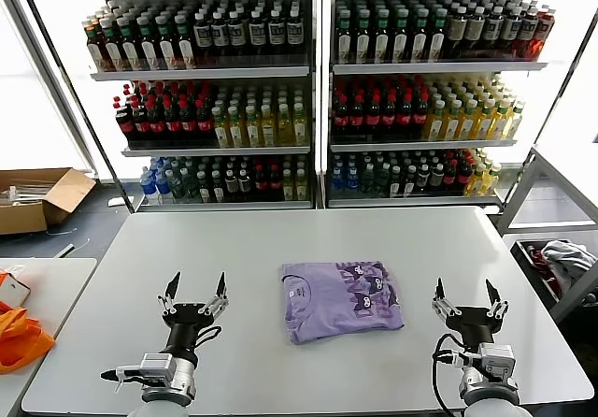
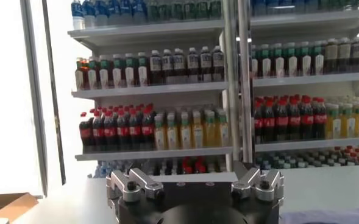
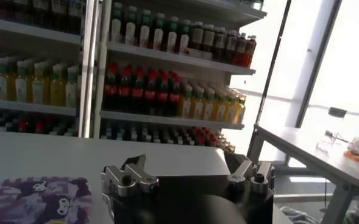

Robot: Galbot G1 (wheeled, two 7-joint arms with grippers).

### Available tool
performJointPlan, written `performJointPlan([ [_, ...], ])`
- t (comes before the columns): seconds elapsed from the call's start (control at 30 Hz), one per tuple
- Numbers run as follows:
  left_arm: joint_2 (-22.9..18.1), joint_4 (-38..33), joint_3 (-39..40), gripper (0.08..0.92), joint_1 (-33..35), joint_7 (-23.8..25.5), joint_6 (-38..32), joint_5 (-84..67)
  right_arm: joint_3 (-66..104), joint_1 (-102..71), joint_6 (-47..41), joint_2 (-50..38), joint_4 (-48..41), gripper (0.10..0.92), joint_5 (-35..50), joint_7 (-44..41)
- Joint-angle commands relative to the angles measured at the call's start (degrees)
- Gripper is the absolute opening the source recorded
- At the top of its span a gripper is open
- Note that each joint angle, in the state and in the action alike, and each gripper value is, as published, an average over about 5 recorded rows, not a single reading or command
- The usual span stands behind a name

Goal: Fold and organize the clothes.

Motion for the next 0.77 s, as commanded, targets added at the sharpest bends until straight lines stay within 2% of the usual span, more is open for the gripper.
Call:
performJointPlan([
  [0.03,0.07,-0.87,-0.25,0.823,1.0,2.89,0.45,3.9,0.03,-0.21,0.19,0.17,0.17,0.823,-0.26,0.01],
  [0.77,-0.13,-0.57,0.73,0.823,-0.06,2.17,1.29,0.5,0.43,-0.55,0.34,0.62,0.48,0.823,-0.71,-0.13],
])
